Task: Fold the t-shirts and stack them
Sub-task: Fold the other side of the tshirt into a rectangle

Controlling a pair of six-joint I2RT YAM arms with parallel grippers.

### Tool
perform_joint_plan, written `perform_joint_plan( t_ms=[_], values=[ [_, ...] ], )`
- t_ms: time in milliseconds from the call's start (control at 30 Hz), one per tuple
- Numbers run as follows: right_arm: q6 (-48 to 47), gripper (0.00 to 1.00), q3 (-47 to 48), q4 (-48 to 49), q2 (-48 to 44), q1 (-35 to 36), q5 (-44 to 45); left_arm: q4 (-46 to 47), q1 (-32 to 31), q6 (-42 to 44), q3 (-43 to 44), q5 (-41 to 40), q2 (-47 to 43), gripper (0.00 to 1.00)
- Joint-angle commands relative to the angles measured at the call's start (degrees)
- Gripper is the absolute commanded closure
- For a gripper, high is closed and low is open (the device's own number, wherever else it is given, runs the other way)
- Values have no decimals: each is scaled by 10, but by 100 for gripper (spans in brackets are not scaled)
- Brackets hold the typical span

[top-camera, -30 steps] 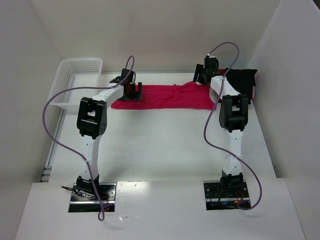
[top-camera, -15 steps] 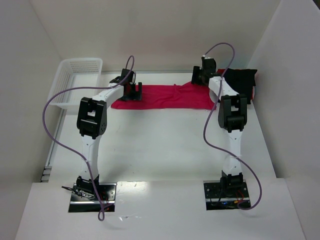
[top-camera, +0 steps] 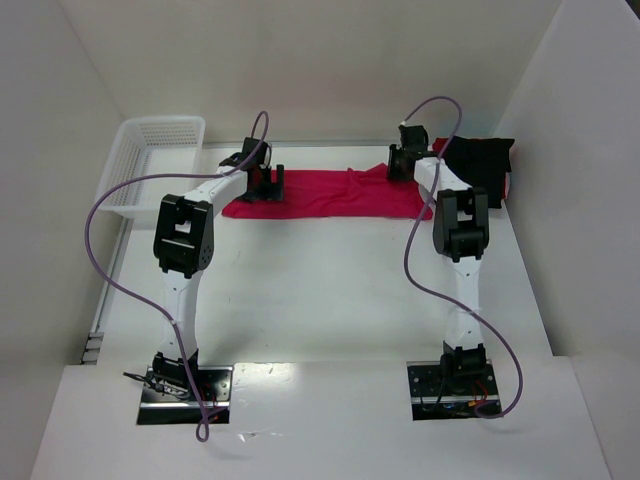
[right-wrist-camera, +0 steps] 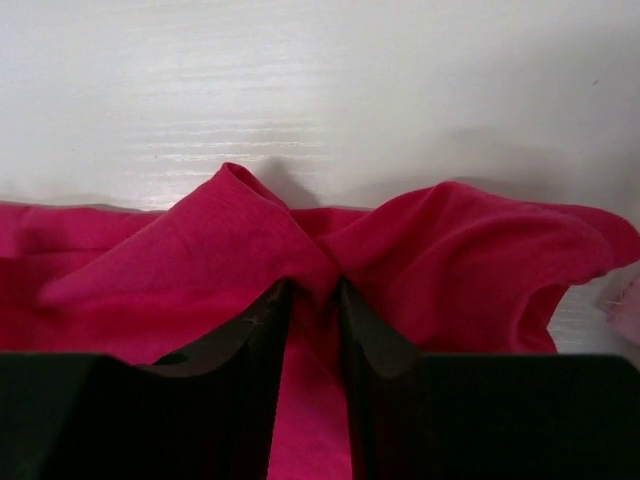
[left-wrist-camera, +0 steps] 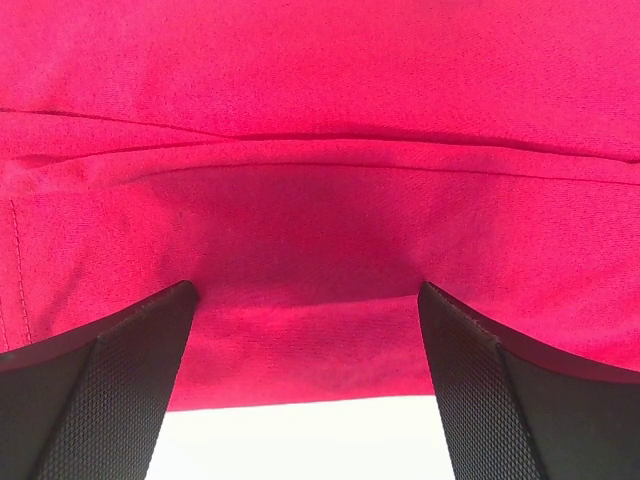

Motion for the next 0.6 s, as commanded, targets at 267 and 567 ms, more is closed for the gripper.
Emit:
perform_joint_plan(
  t_ms=[267, 567],
  values=[
    [-4, 90, 21, -12, -15, -13, 30, -9, 3, 14, 26, 2, 3, 1],
    [2, 93, 10, -2, -37, -30, 49, -9, 3, 14, 26, 2, 3, 1]
  ],
)
